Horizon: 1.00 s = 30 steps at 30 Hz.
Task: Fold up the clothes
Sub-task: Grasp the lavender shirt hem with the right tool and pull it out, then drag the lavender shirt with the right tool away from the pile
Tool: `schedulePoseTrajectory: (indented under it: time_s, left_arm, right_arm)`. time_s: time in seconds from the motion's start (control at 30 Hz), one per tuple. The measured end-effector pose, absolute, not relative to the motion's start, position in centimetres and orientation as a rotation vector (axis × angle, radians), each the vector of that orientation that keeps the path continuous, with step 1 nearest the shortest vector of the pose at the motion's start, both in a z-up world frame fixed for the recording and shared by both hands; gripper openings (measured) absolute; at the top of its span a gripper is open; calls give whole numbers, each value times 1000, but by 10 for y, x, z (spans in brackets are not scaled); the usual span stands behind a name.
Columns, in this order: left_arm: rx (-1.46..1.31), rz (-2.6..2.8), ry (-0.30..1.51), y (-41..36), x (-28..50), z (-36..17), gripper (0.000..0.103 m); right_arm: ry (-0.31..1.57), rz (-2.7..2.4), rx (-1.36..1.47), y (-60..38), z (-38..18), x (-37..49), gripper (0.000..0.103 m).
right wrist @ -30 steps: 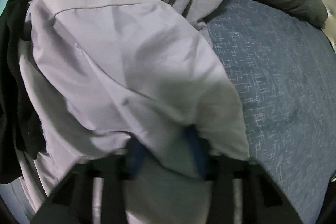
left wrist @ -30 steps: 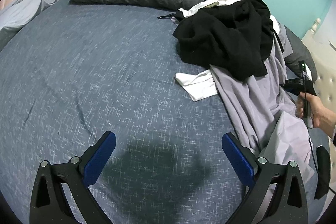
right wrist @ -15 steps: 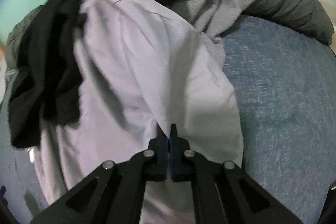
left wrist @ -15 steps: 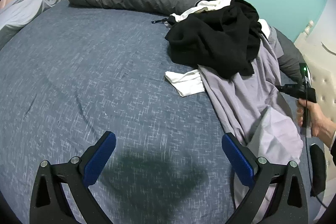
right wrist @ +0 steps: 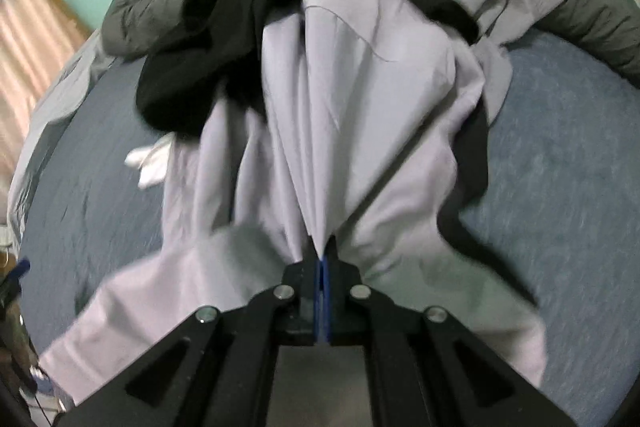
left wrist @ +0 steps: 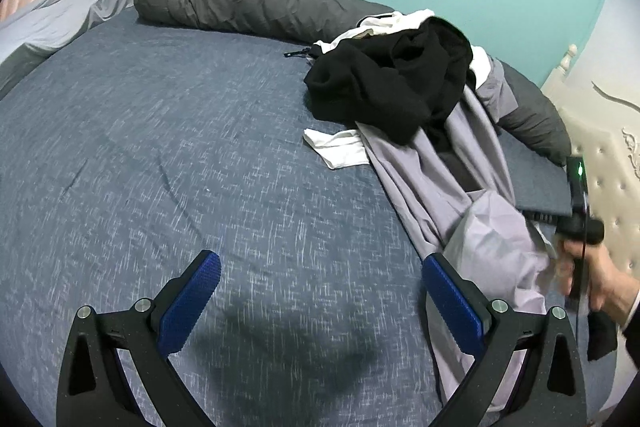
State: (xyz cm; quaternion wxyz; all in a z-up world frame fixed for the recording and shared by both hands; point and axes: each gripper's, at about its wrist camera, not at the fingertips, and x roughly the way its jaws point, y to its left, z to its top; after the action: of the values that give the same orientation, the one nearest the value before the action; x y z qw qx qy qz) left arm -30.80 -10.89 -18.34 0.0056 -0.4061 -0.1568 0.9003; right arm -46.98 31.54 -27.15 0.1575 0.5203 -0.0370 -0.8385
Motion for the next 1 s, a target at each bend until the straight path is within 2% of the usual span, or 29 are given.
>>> schedulePoseTrajectory:
  time_s: [0.33,0.47,0.7,0.77,0.83,0.9,1.0]
  left_arm:
    - [-1158,2827,-497,-113,-266,-197,103]
    - [-1101,2833,-507,-116,-251,-210,103]
    - [-1089,2816,-531,-119,-231,-223,103]
    - [-1068,2817,-535,-119,-227,-220,103]
    - [-1055,2812,-547,-120,-225,-219,103]
    - [-1061,2801,-551,-121,-227,-222,103]
    - [-1076,2798,-561,-125,-231,-227,103]
  right_arm:
    - [-83,-2318,1427,282,-292,-394,1]
    - [14,-2309,1398,268,-292,-377,1]
    - [-139,-2511,1310,287,-261,-381,6]
    - [-190,-2586,1304,294,-251,-382,21]
    - [-288,-2587,1333,299,-248,-391,51]
    - [-330,-2604,1348,298,-242,-405,56]
    - [-296,-2587,1356,294,-237,-423,67]
